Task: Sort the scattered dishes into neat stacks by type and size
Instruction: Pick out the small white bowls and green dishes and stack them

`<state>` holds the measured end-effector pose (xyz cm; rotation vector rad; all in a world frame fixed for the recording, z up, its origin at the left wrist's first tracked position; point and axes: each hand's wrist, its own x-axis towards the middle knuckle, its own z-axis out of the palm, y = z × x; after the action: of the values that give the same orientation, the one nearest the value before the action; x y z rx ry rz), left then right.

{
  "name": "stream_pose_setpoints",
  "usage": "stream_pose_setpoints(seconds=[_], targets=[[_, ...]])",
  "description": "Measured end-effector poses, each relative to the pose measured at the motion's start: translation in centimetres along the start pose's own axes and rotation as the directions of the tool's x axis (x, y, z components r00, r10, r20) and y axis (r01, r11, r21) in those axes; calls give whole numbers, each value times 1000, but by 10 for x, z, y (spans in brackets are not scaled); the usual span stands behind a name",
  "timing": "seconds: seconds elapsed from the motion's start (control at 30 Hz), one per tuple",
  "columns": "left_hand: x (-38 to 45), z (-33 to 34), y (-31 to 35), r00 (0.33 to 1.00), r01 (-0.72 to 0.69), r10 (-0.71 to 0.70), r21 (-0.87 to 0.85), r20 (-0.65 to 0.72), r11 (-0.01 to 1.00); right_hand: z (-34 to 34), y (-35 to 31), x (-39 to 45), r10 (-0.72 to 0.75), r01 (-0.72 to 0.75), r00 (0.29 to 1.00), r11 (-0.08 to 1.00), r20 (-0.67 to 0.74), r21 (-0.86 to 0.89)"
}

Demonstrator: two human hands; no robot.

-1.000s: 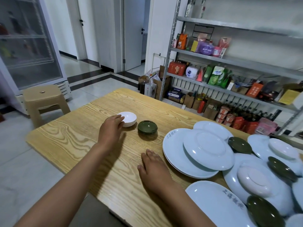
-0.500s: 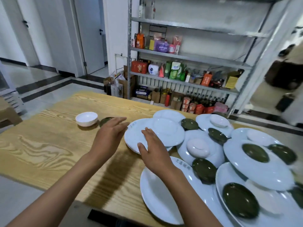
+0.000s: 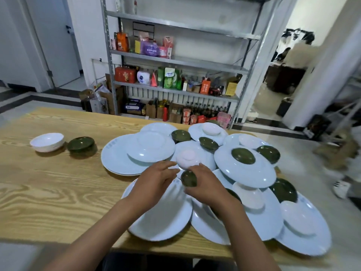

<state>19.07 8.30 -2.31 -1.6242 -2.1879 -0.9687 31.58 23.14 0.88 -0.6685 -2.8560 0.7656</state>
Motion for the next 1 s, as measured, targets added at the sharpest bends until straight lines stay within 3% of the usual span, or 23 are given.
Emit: stream_pose_setpoints(seconds=[0.2, 0.47, 0.6, 0.8, 1.0], targets=[[-9, 17, -4, 995, 74, -74, 4, 67, 997, 6, 14, 9, -15, 18, 999, 995, 33, -103], [-15, 9, -8, 998, 51, -52, 33, 32, 998, 22, 15, 9, -68, 59, 996, 988, -59, -141], [-15, 4, -8, 994, 109, -110, 42, 19, 993, 28, 8, 6, -111, 92, 986, 985, -127, -147], [-22, -5, -19, 987, 161, -161, 2, 6, 987, 37, -15, 2, -314, 300, 920, 949, -233, -95], [-31, -34, -28, 979, 173, -176, -38, -99, 984, 40, -51, 15, -474, 464, 836, 880, -275, -106]])
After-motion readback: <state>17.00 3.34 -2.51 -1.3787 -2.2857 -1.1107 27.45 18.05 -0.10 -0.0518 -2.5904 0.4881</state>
